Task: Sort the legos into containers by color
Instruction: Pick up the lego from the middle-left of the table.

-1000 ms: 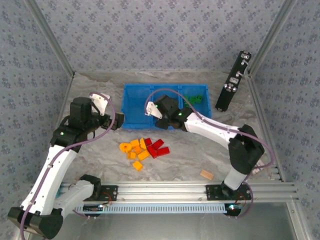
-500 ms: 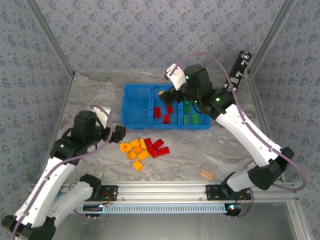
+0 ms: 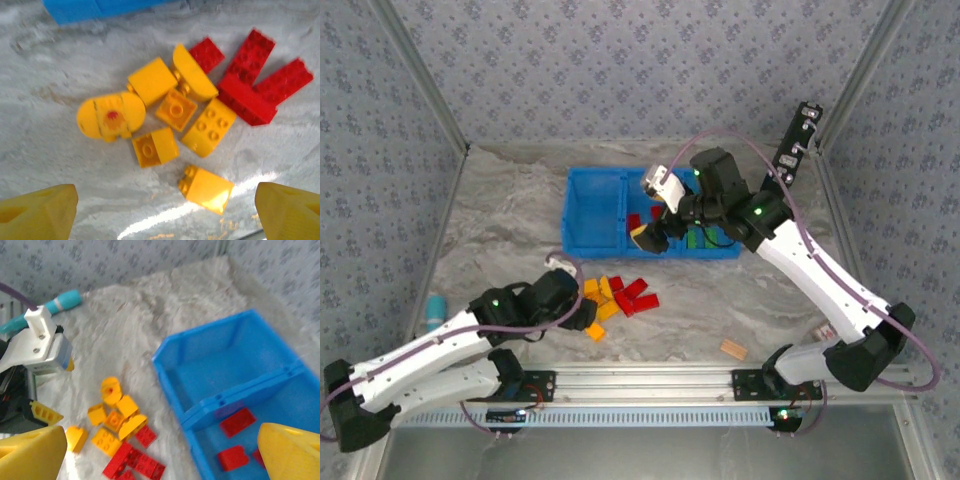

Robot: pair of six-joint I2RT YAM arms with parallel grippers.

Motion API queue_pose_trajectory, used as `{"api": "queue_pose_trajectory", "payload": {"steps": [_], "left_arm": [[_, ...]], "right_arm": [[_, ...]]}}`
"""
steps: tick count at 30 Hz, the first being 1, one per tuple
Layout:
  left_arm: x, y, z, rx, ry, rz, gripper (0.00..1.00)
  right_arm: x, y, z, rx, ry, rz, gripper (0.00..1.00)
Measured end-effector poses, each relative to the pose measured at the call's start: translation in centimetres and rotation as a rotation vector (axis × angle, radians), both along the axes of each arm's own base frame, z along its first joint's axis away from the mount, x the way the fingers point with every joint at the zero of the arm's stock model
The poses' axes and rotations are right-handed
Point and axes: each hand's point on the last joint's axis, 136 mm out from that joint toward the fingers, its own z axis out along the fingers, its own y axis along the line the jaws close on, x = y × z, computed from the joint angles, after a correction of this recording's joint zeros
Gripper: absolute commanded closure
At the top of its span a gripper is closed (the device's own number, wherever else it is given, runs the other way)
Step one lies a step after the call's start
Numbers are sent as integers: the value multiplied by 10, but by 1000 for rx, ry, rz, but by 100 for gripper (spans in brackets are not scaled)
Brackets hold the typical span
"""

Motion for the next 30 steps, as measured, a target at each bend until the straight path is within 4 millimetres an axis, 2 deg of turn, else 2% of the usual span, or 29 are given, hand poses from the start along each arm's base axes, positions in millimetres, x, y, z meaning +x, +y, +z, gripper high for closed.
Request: {"api": "queue_pose_trajectory", "payload": {"steps": [3,6,10,20,26,30], "left_arm": [[-12,-1,-21,32,40,4,11],[-15,-2,-37,62,68,32,11],[-12,-8,-46,64,81,83,11],[-19,-27,-72,66,150,182,16],[-23,-32,-87,97,182,223,17],[-24,-34,-96,117,199,241,22]], "right_arm": [[0,-8,-28,-37,53,-21,1],[-4,-18,-55,-74,104,-44,1],[-8,-23,-72,-101,131,-52,1],[-11,-45,-90,-129,122,-107,1],[-10,-51,-85,-118,87,-129,1],[-11,-53,-80,-107,65,-136,1]]}}
